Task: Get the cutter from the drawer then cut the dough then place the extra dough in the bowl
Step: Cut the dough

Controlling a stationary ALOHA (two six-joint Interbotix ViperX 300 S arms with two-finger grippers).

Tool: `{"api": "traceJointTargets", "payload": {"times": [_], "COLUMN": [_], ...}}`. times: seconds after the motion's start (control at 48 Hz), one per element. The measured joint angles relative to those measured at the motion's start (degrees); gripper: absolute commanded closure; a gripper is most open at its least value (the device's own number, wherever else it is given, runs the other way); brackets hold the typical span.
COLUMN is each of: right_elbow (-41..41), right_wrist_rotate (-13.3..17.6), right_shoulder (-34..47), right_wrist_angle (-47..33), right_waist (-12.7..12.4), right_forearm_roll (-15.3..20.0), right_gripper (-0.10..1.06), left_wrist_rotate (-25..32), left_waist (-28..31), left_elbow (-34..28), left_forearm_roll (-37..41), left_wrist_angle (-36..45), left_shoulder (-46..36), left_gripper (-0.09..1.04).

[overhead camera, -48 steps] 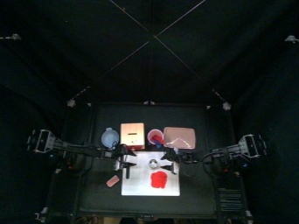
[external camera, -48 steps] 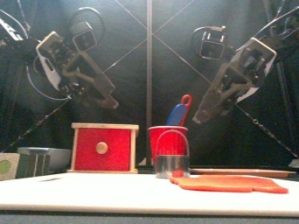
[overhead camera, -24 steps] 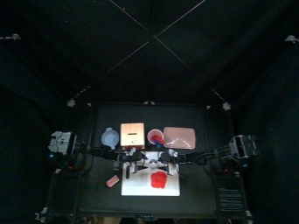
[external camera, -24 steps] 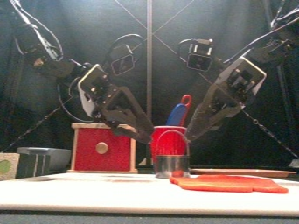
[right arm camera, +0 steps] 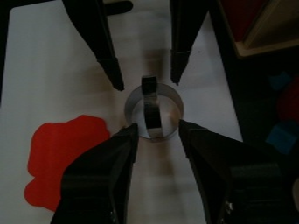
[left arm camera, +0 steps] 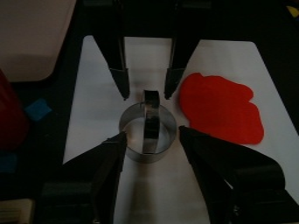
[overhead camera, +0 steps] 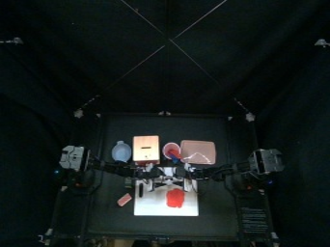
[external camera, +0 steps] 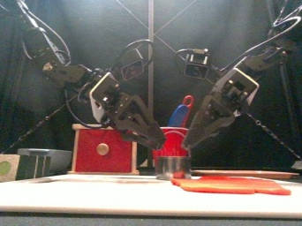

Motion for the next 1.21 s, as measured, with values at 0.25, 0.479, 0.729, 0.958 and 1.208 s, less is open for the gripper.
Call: {"api": "traceJointTargets", "payload": {"times": [0.25,0.479,0.729,0.958,1.208], "right_elbow": [-0.8,-0.9,-0.8,-0.8,-0.9], "right_wrist_rotate": [0.1,0.1,0.1,0.1,-0.2], "right_shoulder": [1.2,1.7,1.8,1.7,1.8], "right_wrist_angle": [0.0,0.0,0.1,0.2,0.4], "right_waist": [-0.1,0.0,0.0,0.0,0.1], "right_forearm_roll": [0.0,0.0,-0.1,-0.1,-0.4], "right_gripper": [0.18,0.18,0.19,0.19,0.43], "left_wrist_rotate": [0.0,0.0,0.0,0.0,0.0], "left_waist": [0.0,0.1,0.1,0.0,0.1], "left_elbow": [0.0,-0.1,-0.3,-0.3,-0.4], "left_forearm_roll": [-0.4,-0.8,-0.8,-1.0,-1.5], "left_wrist_angle": [0.0,0.2,0.4,0.9,1.4], "left_shoulder": [1.1,1.7,1.8,1.8,1.8], "left_gripper": [0.21,0.26,0.31,0.32,0.32]}}
